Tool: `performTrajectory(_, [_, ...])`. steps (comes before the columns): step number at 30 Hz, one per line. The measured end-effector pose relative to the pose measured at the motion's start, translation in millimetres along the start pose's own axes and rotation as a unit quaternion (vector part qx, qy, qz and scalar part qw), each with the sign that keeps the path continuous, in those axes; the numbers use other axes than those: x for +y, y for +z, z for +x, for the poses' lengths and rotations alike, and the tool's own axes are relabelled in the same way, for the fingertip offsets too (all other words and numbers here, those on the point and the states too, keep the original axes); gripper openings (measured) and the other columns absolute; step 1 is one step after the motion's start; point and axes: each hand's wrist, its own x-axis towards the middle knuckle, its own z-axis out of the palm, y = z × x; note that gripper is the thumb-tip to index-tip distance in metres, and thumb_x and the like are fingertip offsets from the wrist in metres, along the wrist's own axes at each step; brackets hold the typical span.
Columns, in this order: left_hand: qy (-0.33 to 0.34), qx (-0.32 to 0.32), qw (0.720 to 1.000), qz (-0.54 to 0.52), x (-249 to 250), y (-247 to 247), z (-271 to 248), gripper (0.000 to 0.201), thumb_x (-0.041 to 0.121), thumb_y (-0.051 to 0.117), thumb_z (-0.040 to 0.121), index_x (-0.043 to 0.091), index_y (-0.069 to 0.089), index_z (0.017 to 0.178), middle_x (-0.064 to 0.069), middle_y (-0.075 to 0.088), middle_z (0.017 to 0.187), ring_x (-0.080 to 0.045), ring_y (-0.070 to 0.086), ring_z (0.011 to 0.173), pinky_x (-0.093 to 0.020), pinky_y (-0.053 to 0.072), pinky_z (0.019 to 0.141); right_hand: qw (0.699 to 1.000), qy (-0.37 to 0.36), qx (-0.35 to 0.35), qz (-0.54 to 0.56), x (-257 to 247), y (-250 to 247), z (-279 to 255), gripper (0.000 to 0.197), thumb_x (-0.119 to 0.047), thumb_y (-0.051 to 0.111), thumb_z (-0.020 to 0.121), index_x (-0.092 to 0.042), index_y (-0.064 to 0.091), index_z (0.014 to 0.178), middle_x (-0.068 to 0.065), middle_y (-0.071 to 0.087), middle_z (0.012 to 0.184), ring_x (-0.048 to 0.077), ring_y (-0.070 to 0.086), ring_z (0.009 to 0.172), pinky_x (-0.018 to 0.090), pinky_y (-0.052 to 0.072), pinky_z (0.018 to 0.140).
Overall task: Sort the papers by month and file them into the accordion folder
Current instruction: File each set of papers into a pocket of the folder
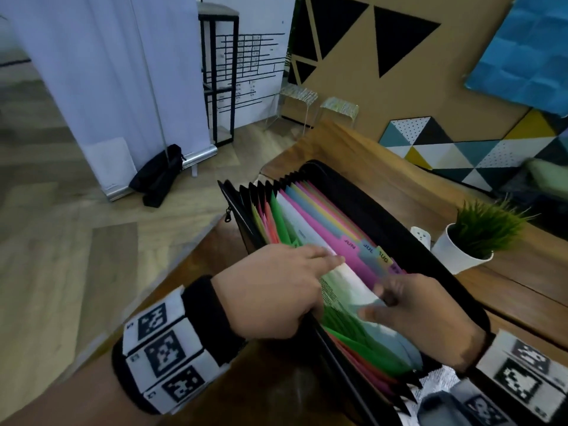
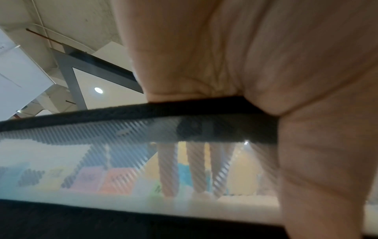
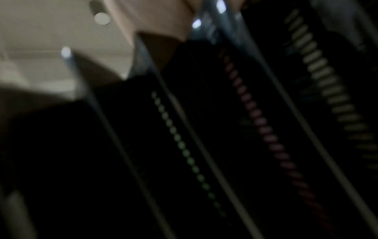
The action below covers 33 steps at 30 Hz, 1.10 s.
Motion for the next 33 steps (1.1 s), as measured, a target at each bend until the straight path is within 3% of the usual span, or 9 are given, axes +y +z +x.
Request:
performTrajectory(7, [-0.016,0.004,1.0,-0.023,1.0,-2.2,2.9,0.033,0.023,0.051,0.086,0.037,0.068,0.111,0.0,0.007,0.16,-0.015,0.016,0.143,-0.038,0.037,0.105,0.974,0.008,0.001,0.226,-4.9,-8.0,1.8,0.05,-0.028,0.068,0.075,-0.016,0.029,0.045,-0.004,0.021,0.047,0.007,0.021,0.045,0.015,0.025,0.045])
performTrajectory(12, [-0.033,-0.014,0.999,-0.017,-1.3,1.4,-2.1,0.048,0.025,0.035,0.072,0.034,0.071,0.103,0.003,0.056,0.132,-0.021,0.064,0.095,-0.031,0.051,0.071,0.969,0.036,0.029,0.243,4.8,-8.7,2.7,0.037,-0.013,0.067,0.082,-0.009,0.043,0.053,-0.003,0.035,0.043,0.004,0.03,0.041,0.014,0.029,0.046])
performTrajectory(14, [-0.038,-0.026,0.999,0.005,-2.6,6.2,-4.9,0.051,0.027,0.032,0.068,0.031,0.067,0.106,0.006,0.066,0.111,-0.019,0.063,0.094,-0.033,0.052,0.074,0.974,0.041,0.059,0.214,7.7,-8.3,2.5,0.016,-0.007,0.068,0.081,-0.015,0.055,0.077,-0.002,0.051,0.049,0.003,0.041,0.043,0.014,0.035,0.046])
performTrajectory(16, [-0.038,-0.027,0.999,0.013,-2.5,6.5,-6.3,0.052,0.027,0.032,0.068,0.03,0.066,0.107,0.006,0.067,0.102,-0.018,0.063,0.095,-0.033,0.051,0.076,0.987,0.029,0.096,0.127,14.0,-5.5,0.2,0.036,-0.005,0.068,0.08,-0.029,0.048,0.099,-0.002,0.052,0.056,0.007,0.045,0.047,0.018,0.039,0.05])
performTrajectory(19, [-0.032,-0.019,0.999,0.002,-2.0,6.4,-8.5,0.052,0.026,0.032,0.068,0.03,0.066,0.107,0.005,0.068,0.096,-0.018,0.062,0.092,-0.034,0.051,0.077,0.994,-0.027,0.102,-0.007,9.5,-1.5,-4.0,0.042,0.003,0.062,0.081,-0.037,0.049,0.083,-0.01,0.048,0.051,0.008,0.046,0.046,0.012,0.037,0.049])
performTrajectory(22, [-0.011,-0.002,1.0,0.002,0.8,-0.5,-6.6,0.042,0.029,0.041,0.07,0.03,0.073,0.097,0.004,0.064,0.119,-0.02,0.054,0.115,-0.04,0.046,0.095,0.987,-0.064,0.14,-0.044,5.2,-2.4,-7.3,0.043,0.014,0.063,0.076,-0.029,0.063,0.072,-0.024,0.054,0.064,-0.012,0.054,0.058,-0.002,0.036,0.057])
performTrajectory(26, [-0.019,-0.069,0.997,0.03,2.3,-3.4,-2.4,0.033,0.028,0.05,0.08,0.025,0.071,0.106,0.0,0.028,0.155,-0.02,0.017,0.144,-0.041,0.008,0.118,0.963,-0.118,0.223,-0.092,-1.0,-28.0,-8.2,0.038,0.02,0.067,0.067,-0.014,0.073,0.082,-0.008,0.062,0.08,-0.008,0.053,0.074,-0.002,0.035,0.072])
performTrajectory(30, [-0.016,-0.053,0.998,0.032,-2.6,4.3,-2.4,0.041,0.028,0.033,0.067,0.022,0.068,0.088,0.002,0.067,0.093,-0.023,0.063,0.093,-0.038,0.047,0.086,0.965,-0.11,0.221,-0.094,-4.3,-38.1,-12.1,0.037,0.019,0.064,0.068,-0.014,0.074,0.083,-0.006,0.062,0.082,-0.015,0.05,0.073,-0.003,0.033,0.07])
performTrajectory(33, [-0.015,-0.035,0.999,0.037,-2.0,5.8,-5.2,0.046,0.026,0.031,0.07,0.025,0.068,0.099,0.004,0.068,0.093,-0.021,0.064,0.09,-0.036,0.051,0.079,0.968,-0.073,0.218,-0.098,-4.5,-36.7,-15.8,0.032,0.011,0.068,0.07,-0.015,0.074,0.086,-0.008,0.06,0.084,-0.005,0.052,0.072,-0.006,0.032,0.067])
